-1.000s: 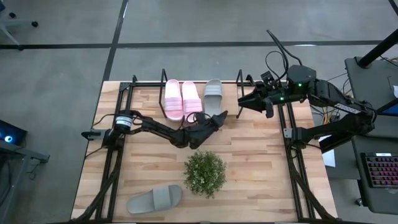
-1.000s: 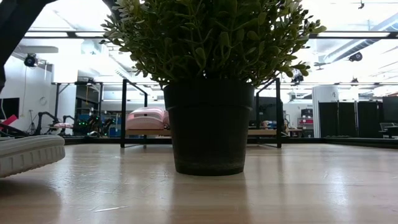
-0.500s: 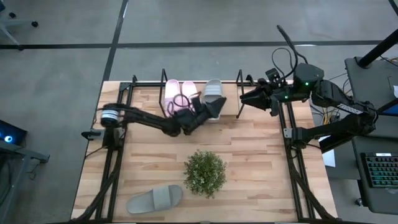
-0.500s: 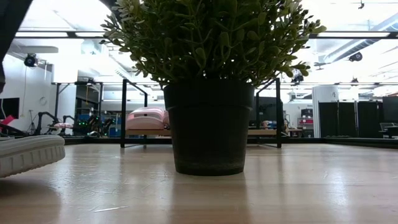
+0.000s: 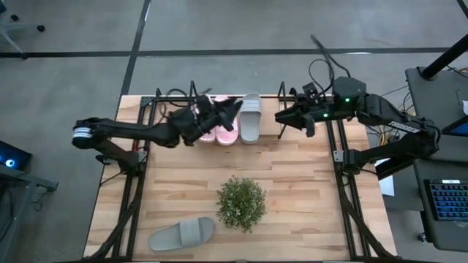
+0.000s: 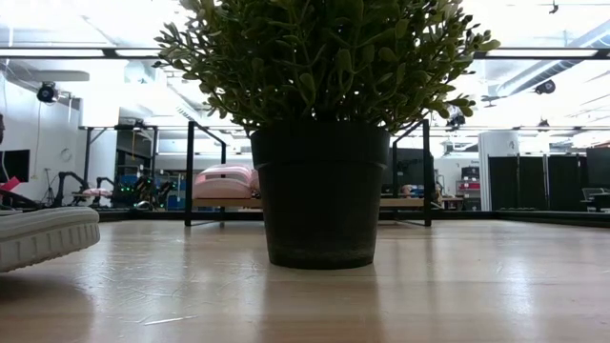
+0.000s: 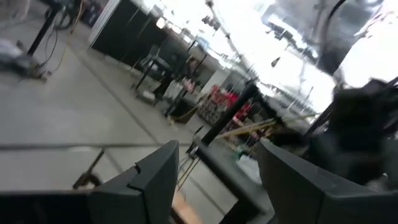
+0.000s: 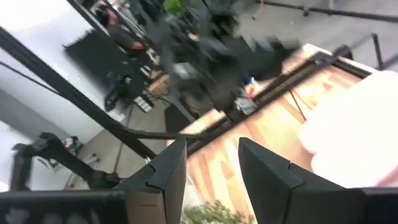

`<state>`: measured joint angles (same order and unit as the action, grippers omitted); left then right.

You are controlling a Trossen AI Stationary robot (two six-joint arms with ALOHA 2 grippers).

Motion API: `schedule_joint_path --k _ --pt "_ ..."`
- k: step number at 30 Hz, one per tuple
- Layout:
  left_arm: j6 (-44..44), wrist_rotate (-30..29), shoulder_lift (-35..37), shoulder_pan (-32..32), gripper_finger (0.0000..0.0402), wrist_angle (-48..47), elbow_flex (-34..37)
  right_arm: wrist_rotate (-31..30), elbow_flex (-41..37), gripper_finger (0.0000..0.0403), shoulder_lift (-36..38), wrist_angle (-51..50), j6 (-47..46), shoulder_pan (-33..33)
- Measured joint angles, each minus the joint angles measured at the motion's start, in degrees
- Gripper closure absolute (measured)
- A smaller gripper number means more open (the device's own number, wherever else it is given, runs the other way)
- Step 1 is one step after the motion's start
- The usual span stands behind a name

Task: Pick and place slides into the shelf
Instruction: Put the top gray slide on the shelf

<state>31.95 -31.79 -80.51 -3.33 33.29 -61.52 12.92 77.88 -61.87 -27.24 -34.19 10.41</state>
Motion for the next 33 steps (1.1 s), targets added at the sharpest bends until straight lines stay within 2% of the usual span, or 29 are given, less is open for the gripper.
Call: schedule_joint_path --k 8,14,18,23,28,33 --pt "-4.0 0.8 6.5 0.0 0.0198 0.0 0.1 -4.7 -3.4 0.0269 -2.1 -3.5 -0.2 0.1" --pt "-3.9 3.9 10.0 0.0 0.0198 -4.6 0.0 -14.0 -3.8 0.0271 -4.4 -10.0 -0.3 0.7" --pt "-3.8 7.0 12.0 0.1 0.0198 -7.3 0.0 -14.3 -3.8 0.0284 -6.7 -11.2 -1.6 2.6" --pt "-3.8 8.8 12.6 0.1 0.0198 -7.5 0.0 -14.3 -3.8 0.0324 -9.7 -11.6 -2.0 4.5" --pt "-3.7 9.0 12.7 0.1 0.0198 -7.9 0.0 -12.4 -1.8 0.0358 -12.3 -12.3 3.3 6.6" --pt "-2.3 9.3 12.4 0.1 0.0198 -8.8 0.0 -9.2 3.2 0.0379 -15.4 -20.5 10.3 10.3"
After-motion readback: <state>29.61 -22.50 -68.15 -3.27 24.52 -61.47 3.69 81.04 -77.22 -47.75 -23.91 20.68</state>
